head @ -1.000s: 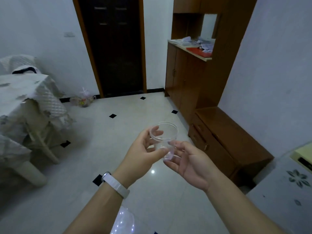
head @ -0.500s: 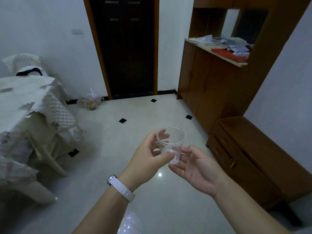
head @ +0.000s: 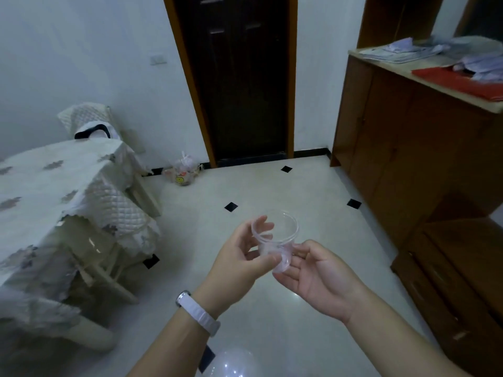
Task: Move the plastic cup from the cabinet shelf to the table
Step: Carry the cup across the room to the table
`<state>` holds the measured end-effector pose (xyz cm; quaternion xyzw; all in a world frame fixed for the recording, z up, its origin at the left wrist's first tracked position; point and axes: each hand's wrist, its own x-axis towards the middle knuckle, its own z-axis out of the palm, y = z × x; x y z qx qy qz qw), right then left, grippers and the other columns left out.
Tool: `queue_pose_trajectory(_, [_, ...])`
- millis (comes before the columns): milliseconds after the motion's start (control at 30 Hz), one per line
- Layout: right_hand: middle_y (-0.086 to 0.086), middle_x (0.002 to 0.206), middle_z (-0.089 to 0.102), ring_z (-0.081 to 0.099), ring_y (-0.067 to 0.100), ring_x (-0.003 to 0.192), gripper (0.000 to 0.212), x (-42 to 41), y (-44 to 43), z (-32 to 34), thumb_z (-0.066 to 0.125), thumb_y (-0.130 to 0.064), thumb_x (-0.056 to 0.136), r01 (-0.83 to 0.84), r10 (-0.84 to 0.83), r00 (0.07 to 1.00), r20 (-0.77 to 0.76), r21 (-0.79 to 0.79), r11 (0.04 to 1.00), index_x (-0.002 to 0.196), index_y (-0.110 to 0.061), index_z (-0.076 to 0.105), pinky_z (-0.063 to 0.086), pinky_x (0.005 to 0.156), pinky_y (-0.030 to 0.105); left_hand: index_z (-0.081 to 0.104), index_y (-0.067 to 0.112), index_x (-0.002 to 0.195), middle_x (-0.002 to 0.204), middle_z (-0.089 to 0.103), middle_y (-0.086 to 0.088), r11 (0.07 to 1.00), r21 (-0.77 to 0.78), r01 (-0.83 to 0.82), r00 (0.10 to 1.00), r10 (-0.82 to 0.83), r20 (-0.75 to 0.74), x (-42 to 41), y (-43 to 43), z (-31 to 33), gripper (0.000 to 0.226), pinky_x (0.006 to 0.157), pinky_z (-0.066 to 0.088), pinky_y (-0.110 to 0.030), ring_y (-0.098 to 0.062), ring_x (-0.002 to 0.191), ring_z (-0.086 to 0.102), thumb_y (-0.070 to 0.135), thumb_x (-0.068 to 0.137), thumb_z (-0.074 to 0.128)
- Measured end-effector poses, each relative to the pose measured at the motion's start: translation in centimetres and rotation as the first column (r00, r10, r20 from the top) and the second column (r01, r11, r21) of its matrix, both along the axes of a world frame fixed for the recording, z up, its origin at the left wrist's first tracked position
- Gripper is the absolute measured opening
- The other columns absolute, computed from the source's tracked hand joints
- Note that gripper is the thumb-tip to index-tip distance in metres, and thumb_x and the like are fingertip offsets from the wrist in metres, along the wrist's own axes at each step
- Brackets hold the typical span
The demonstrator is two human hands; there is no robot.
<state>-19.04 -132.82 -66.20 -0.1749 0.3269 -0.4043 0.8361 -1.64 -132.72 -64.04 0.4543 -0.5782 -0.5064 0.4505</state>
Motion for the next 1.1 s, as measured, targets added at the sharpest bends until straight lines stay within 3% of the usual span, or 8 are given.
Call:
queue_pose_trajectory(300, [0.021,0.107,0.069,0.065,0.024,0.076,0.034,-1.4,-15.6,1.5,0.051,-0.014,0.081,-0.131,0.130,0.990,0.057,0.006,0.991,0.107,0.001,0.066,0.058,0.071,0.033,0.052,0.023,0.130,0.130,0.061,0.001,0.993,-0.013,-0.116,0.992,0.117,0.041,-1.6,-13.0,1.7,0.062,0.090,0.054,-0.033,-0.013,0.119,0.059,0.012,0.074,0.077])
queue_pose_trajectory(700, [0.023,0.116,0.062,0.064,0.027,0.081,0.038,9.0,-32.3,-0.2,0.058,-0.016,0.080,-0.252,0.252,0.968,0.003,0.009,0.968,0.115,-0.002,0.063,0.053,0.085,0.039,0.051,0.020,0.130,0.130,0.060,-0.003,0.973,0.002,-0.229,0.973,0.229,-0.016,8.7,-28.2,-0.9,0.063,0.082,0.052,-0.022,-0.016,0.117,0.059,0.005,0.073,0.073])
queue_pose_trajectory(933, [0.027,0.121,0.061,0.060,0.030,0.091,0.059,17.7,-44.1,1.3,0.071,-0.017,0.069,-0.211,0.209,0.976,-0.057,-0.043,0.976,0.124,0.001,0.061,0.052,0.090,0.041,0.052,0.030,0.126,0.132,0.059,0.002,0.988,-0.006,-0.156,0.987,0.155,-0.047,17.9,-40.9,-0.6,0.060,0.099,0.051,-0.041,-0.017,0.121,0.058,0.011,0.074,0.074])
queue_pose_trajectory(1000, [0.026,0.119,0.061,0.059,0.031,0.091,0.059,20.3,-47.1,2.0,0.074,-0.018,0.064,-0.195,0.191,0.980,-0.061,-0.057,0.979,0.119,-0.001,0.062,0.052,0.089,0.041,0.051,0.029,0.126,0.131,0.058,0.003,0.991,-0.023,-0.129,0.991,0.128,-0.045,20.5,-44.3,0.1,0.060,0.099,0.050,-0.037,-0.012,0.119,0.058,0.009,0.075,0.073])
queue_pose_trajectory(1100, [0.023,0.117,0.063,0.060,0.029,0.089,0.052,23.6,-51.4,2.5,0.072,-0.018,0.066,-0.186,0.180,0.981,-0.075,-0.084,0.979,0.115,-0.003,0.063,0.053,0.089,0.041,0.049,0.032,0.124,0.131,0.055,0.002,0.996,-0.022,-0.092,0.994,0.091,-0.065,23.7,-48.7,1.0,0.059,0.085,0.053,-0.021,-0.005,0.112,0.059,0.001,0.078,0.071])
